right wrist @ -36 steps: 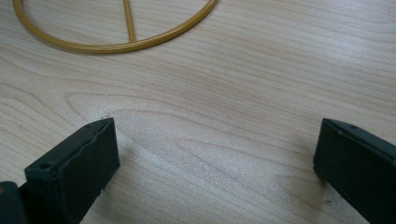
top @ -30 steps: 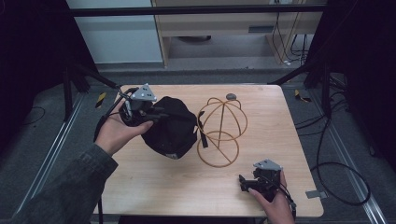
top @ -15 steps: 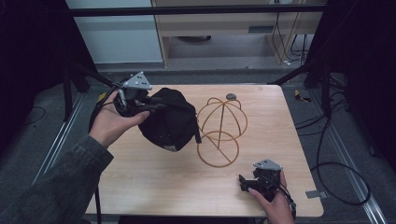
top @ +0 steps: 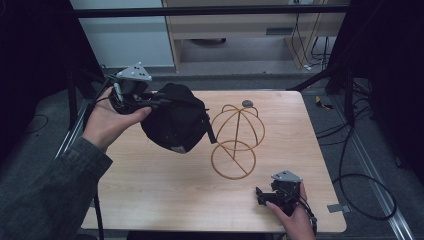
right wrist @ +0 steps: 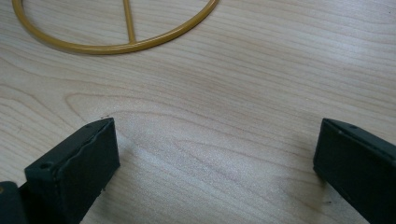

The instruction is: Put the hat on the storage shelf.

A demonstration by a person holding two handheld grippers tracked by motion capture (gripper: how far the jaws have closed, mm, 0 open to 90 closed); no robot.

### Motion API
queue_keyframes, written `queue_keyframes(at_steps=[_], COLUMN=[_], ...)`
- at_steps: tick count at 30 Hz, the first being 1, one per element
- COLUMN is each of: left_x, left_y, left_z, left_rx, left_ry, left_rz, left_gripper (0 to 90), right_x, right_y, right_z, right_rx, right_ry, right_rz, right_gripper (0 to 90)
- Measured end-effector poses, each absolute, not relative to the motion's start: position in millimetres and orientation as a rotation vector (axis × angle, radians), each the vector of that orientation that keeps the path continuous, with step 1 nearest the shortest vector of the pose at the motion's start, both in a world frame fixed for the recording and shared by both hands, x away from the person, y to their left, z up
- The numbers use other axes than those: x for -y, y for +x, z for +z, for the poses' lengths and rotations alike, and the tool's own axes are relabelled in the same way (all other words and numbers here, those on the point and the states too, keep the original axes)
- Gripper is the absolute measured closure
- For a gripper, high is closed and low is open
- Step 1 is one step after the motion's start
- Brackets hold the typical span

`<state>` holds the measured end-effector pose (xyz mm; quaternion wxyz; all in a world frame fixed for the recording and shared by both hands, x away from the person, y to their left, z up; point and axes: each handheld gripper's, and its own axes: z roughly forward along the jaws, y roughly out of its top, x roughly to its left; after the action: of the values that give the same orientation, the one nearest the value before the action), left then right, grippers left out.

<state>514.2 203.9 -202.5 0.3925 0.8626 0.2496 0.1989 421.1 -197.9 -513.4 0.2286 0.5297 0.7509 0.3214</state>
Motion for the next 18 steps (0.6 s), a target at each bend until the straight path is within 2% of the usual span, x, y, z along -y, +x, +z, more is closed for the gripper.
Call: queue_keyframes(at_steps=[18], left_x=[-189], left_y=[499], left_z=[-178], left_rx=[-0.554], left_ry=[2.165], left_rz=[0.521], left_gripper=[73.1], right_x=[198], right_y=[421], right_z=[-513], right_rx=[-2.068], right_ry=[1.46], right_rz=[0.882], right_gripper=[0.4])
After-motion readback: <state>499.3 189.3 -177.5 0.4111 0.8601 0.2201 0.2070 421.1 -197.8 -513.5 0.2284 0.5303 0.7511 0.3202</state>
